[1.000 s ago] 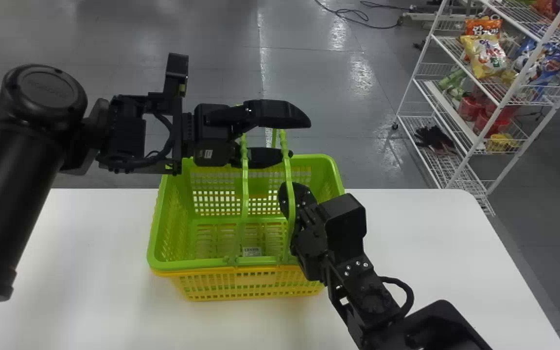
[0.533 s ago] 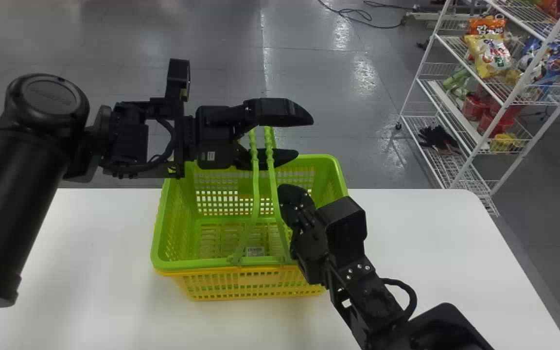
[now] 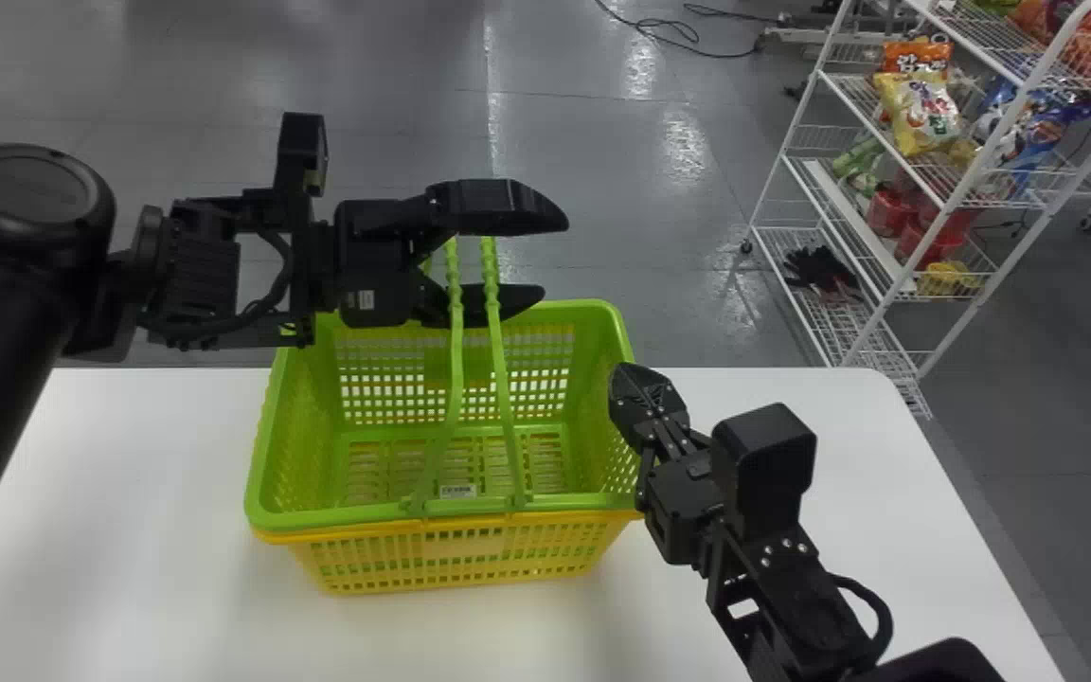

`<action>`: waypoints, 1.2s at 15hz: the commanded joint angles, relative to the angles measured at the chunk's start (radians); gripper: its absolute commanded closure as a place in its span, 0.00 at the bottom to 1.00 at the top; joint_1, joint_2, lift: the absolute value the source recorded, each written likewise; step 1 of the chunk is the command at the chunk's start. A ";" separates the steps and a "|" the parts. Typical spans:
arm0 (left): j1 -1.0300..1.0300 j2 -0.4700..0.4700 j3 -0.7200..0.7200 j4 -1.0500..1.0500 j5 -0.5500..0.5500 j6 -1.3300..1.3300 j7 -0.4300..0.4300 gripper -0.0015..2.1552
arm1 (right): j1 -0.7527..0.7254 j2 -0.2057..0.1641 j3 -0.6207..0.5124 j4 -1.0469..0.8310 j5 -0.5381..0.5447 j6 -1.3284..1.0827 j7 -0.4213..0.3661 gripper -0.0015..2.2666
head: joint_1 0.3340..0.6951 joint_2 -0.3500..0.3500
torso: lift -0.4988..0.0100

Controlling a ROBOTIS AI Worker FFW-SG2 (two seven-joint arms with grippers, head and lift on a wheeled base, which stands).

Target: Grasp handle with right gripper to insert into left gripper then lift and swing left to center

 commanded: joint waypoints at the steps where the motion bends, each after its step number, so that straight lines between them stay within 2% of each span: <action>1: -0.002 -0.001 0.002 0.000 0.004 0.000 0.004 0.06 | 0.068 -0.016 -0.069 -0.023 -0.048 -0.091 0.003 0.31 | 1.00 0.23 | 0.80; 2: -0.007 -0.003 0.003 0.000 0.004 0.000 0.007 0.06 | 0.096 -0.017 -0.095 -0.025 -0.062 -0.137 0.018 0.11 | 1.00 0.21 | 0.80; 3: -0.014 -0.003 0.002 0.000 0.006 0.003 0.005 0.06 | 0.123 -0.017 -0.113 -0.025 -0.063 -0.186 0.018 0.04 | 1.00 0.20 | 0.80; 10: -0.043 0.002 -0.006 -0.002 0.012 0.018 0.005 0.06 | 0.254 -0.012 -0.209 0.021 -0.120 -0.422 0.018 0.02 | 0.98 0.09 | 0.80; 18: -0.089 0.008 -0.017 -0.002 0.044 0.061 0.028 0.06 | 0.281 -0.002 -0.236 0.092 -0.135 -0.524 0.026 0.02 | 1.00 0.02 | 0.80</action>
